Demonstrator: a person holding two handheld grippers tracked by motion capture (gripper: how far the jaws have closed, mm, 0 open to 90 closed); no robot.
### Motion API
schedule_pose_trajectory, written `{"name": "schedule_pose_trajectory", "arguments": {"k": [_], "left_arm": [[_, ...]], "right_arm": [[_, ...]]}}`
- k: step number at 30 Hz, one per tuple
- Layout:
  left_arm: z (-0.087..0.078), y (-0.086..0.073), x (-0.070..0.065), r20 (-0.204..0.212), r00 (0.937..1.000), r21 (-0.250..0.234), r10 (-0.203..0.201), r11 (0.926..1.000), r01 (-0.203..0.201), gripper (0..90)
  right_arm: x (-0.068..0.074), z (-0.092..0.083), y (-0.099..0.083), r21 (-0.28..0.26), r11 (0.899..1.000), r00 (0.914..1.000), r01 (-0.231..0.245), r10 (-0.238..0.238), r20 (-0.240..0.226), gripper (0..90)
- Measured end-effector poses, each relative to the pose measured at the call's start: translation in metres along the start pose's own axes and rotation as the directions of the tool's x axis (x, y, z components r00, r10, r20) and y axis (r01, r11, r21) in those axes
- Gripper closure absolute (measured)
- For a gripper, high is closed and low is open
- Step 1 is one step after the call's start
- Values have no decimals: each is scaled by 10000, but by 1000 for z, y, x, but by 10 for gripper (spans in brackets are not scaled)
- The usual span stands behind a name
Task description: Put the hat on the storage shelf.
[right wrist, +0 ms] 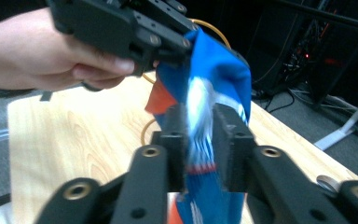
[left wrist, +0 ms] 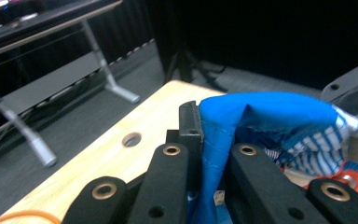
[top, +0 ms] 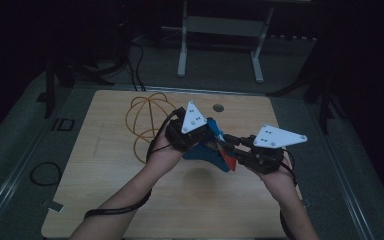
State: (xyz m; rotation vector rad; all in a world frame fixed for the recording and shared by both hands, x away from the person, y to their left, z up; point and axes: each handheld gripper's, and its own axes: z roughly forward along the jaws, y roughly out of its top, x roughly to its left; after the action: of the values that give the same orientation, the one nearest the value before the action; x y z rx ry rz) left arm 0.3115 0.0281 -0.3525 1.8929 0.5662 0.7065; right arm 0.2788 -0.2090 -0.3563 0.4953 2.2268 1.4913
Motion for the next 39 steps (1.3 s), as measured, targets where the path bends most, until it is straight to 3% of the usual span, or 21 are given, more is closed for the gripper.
{"name": "schedule_pose_trajectory", "arguments": {"k": [1,4,8,10,11,15,17,20,21,22,24,25,26,27,28,29,31,32,34,35,39], "left_arm": [[-7,-1,5,270,9995,-442,-133,9989,145,888],[-18,-3,12,825,9959,-1155,378,9929,-281,887],[-28,-7,21,1198,9908,-1527,635,9873,-449,887],[-32,-11,26,1733,9775,-1996,1198,9762,-843,886],[-34,-13,26,1766,9754,-2089,1322,9734,-941,886],[-41,-21,32,2548,9504,-2876,1784,9524,-1017,886],[-43,-23,35,2796,9436,-3102,1772,9468,-858,886],[-48,-26,39,3343,9268,-3587,1712,9325,-428,886],[-48,-26,39,3343,9268,-3587,1712,9325,-428,886],[-51,-28,42,3809,9021,-4000,2029,9158,-370,886],[-54,-29,42,4092,8821,-4295,2333,9022,-393,886],[-55,-30,41,4291,8670,-4507,2533,8919,-375,886],[-55,-30,41,4291,8670,-4507,2533,8919,-375,886],[-56,-31,40,4750,8353,-4689,2769,8829,-261,886],[-57,-32,39,4802,8285,-4754,2881,8793,-302,886],[-57,-33,38,5033,8104,-4785,2997,8777,-274,885],[-57,-33,38,5033,8104,-4785,2997,8777,-274,886],[-56,-35,35,5366,7822,-4856,3166,8740,-207,886],[-55,-35,33,5425,7768,-4867,3198,8734,-197,886],[-54,-35,31,5518,7670,-4924,3273,8702,-171,886],[-52,-34,25,5341,7713,-4917,3461,8693,-496,885]], "right_arm": [[0,-4,-1,-46,10000,10000,32,-32,-23,700],[-2,-18,-9,-273,9996,10000,-45,44,-9,547],[-4,-18,-20,-287,9993,9997,-236,235,-42,522],[-4,-17,-23,-265,9992,9995,-310,307,-114,512],[-4,-17,-24,-232,9993,9995,-302,299,-129,514],[-1,-13,-27,-216,9991,9985,-372,363,-401,522],[2,-11,-27,-247,9988,9979,-422,409,-498,526],[8,-11,-26,-320,9980,9951,-542,513,-848,529],[10,-10,-27,-356,9977,9936,-578,540,-995,529],[13,-10,-27,-372,9975,9919,-606,560,-1139,529],[20,-8,-28,-369,9981,9915,-490,442,-1223,527],[23,-7,-28,-364,9984,9912,-432,383,-1266,526],[25,-6,-29,-356,9984,9905,-428,377,-1322,527],[27,-5,-29,-308,9986,9895,-424,378,-1393,527],[28,-4,-29,-295,9988,9892,-387,341,-1428,526],[29,-4,-29,-296,9988,9888,-396,349,-1448,526],[31,-4,-29,-303,9985,9876,-459,408,-1518,526],[33,-2,-28,-392,9981,9851,-482,411,-1667,525],[36,0,-26,-419,9980,9827,-483,400,-1806,518],[38,2,-25,-433,9981,9822,-441,355,-1843,514],[42,9,-23,-382,9973,9763,-623,530,-2098,485]]}}
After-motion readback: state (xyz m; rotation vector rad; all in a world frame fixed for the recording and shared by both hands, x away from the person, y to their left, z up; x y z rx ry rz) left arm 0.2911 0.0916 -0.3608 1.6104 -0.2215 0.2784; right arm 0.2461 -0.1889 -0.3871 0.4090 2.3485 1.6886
